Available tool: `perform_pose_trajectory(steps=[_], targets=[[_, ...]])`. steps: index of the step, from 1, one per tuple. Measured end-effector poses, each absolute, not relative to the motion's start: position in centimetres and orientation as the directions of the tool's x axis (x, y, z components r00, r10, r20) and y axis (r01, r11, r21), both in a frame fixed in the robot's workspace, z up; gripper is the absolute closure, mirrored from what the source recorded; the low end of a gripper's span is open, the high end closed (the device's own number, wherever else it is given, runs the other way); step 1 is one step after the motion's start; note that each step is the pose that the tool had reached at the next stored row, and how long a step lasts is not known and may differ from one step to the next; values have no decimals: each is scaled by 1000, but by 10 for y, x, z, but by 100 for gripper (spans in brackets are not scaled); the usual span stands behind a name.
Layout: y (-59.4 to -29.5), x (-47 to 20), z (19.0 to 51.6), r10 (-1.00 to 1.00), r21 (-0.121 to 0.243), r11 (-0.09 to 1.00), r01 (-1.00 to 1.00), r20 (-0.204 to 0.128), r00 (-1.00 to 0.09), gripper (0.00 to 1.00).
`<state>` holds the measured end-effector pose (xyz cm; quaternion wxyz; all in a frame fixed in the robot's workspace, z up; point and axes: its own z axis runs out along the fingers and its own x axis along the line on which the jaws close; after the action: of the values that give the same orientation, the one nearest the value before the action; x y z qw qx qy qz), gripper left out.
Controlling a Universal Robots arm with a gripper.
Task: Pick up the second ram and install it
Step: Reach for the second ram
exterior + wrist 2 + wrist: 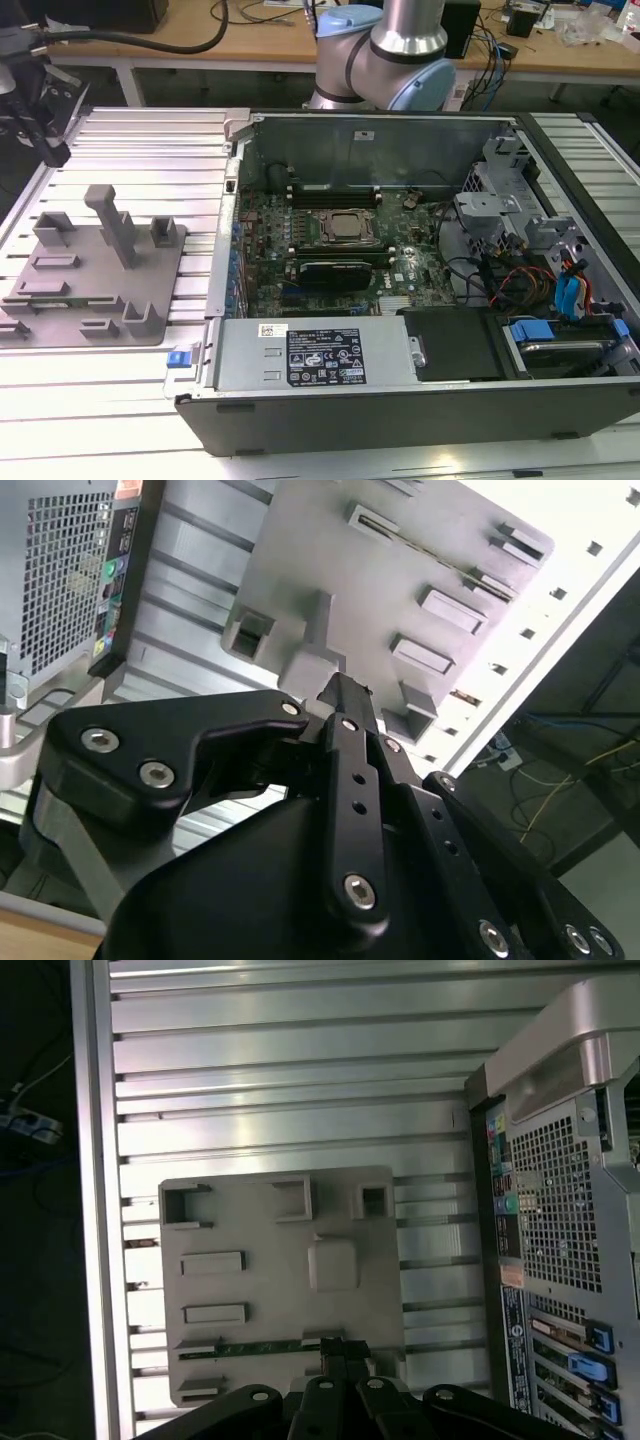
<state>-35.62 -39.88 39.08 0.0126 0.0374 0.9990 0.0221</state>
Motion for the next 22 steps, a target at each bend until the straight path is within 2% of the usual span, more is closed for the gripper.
perform_pose_trajectory(steps=[22], targets=[[-403,-395,376,75,45,996,74,-24,-997,92]])
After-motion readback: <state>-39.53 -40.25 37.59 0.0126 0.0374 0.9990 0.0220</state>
